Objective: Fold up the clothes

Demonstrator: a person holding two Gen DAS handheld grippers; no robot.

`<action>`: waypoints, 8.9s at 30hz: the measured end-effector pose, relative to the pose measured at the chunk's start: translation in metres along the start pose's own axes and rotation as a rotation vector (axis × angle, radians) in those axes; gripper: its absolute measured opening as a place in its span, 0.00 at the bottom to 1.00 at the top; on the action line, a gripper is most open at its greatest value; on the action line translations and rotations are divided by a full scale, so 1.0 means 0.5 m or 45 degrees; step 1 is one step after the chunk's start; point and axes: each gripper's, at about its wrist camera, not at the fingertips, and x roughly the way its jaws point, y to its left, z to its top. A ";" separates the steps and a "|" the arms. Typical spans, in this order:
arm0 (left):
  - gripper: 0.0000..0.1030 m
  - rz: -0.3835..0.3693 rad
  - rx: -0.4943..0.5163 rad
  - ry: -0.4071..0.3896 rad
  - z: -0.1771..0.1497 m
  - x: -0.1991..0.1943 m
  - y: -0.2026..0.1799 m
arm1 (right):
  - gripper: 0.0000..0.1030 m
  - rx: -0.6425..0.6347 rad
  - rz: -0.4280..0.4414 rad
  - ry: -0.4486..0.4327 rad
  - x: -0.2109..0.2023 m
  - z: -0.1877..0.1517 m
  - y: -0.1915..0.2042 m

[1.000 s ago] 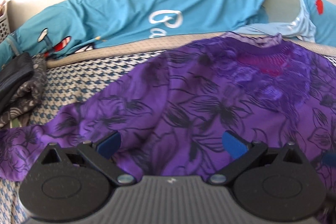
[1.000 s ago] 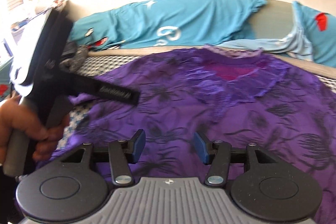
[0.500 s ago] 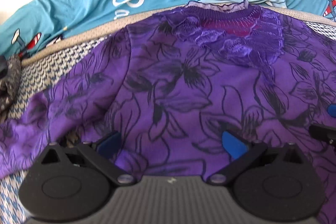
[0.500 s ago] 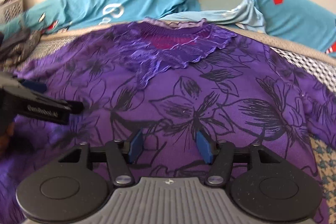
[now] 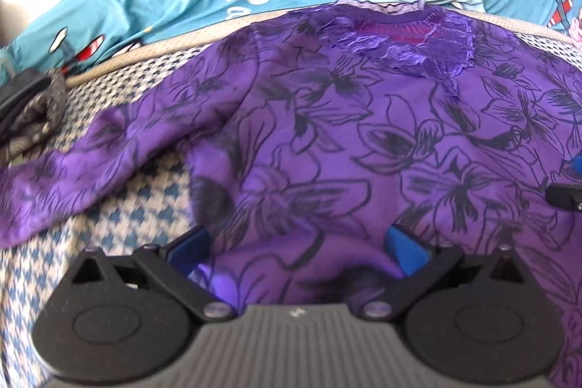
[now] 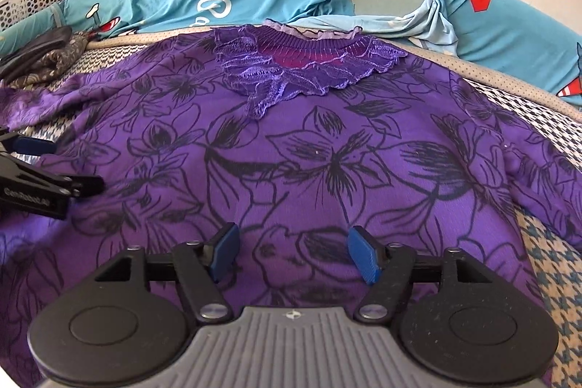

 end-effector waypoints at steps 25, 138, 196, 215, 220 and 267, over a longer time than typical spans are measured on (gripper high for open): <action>1.00 0.008 -0.275 0.002 -0.084 -0.086 0.067 | 0.78 0.210 -0.240 0.013 -0.089 -0.074 0.000; 1.00 -0.110 -0.045 -0.051 -0.122 -0.191 -0.088 | 0.88 0.222 0.046 -0.072 -0.168 -0.053 0.050; 1.00 -0.082 -0.055 0.176 0.115 0.076 -0.113 | 0.00 0.801 -0.103 -0.067 0.095 0.062 -0.315; 1.00 -0.063 -0.052 0.138 0.106 0.073 -0.119 | 0.06 0.801 -0.080 -0.068 0.093 0.063 -0.309; 1.00 -0.075 -0.061 0.144 0.106 0.074 -0.114 | 0.06 0.804 -0.078 -0.068 0.093 0.062 -0.310; 0.03 -0.450 -0.857 0.221 0.080 0.123 0.207 | 0.06 0.821 -0.098 -0.061 0.095 0.063 -0.306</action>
